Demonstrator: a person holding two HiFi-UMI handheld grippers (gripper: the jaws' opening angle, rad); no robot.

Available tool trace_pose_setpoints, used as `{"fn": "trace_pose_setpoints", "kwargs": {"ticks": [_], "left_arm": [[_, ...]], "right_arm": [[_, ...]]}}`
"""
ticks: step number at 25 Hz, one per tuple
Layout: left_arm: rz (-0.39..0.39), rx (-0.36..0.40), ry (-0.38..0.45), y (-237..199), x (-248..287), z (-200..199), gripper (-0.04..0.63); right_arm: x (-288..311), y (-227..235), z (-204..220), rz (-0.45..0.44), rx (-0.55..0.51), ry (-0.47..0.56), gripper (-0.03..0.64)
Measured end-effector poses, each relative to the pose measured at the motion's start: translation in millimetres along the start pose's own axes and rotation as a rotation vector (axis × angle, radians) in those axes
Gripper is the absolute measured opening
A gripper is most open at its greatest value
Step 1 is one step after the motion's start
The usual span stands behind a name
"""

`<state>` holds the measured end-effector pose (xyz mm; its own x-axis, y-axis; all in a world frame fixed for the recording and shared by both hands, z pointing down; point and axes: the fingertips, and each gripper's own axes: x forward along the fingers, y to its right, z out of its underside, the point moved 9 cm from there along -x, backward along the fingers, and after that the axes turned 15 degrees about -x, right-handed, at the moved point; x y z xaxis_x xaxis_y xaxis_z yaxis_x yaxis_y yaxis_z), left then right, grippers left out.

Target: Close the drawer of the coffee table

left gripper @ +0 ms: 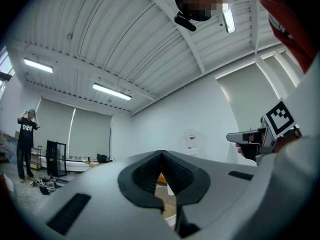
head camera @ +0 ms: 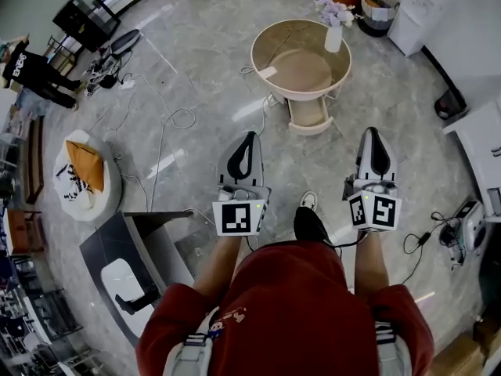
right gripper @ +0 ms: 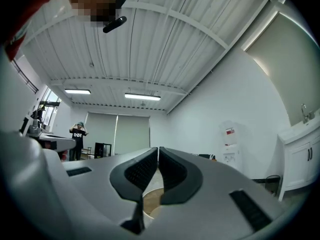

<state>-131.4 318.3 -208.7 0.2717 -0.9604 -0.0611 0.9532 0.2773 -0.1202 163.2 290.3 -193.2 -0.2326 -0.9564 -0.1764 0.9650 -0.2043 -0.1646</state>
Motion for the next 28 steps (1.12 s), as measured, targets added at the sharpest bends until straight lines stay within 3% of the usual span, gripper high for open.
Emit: {"fn": "trace_pose_setpoints", "kwargs": {"ticks": [6,13,16,24,28], "left_arm": [[0.021,-0.005,0.038,9,81,5,0.012],[-0.028,-0.052,0.032,12,149,19,0.012],[-0.039,-0.050,0.031,10,162,21,0.012],[0.013,-0.054,0.037,-10,197,31,0.012],[0.058,0.009,-0.050,-27,201,41,0.012]], "right_arm": [[57,41,30,0.000,-0.025,-0.019,0.023],[114,72,62,-0.035,-0.087,-0.031,0.023],[131,72,69,-0.077,-0.071,-0.046,0.023],[156,59,82,-0.047,-0.082,-0.088,0.023],[163,45,85,-0.025,-0.070,-0.118,0.023]]}}
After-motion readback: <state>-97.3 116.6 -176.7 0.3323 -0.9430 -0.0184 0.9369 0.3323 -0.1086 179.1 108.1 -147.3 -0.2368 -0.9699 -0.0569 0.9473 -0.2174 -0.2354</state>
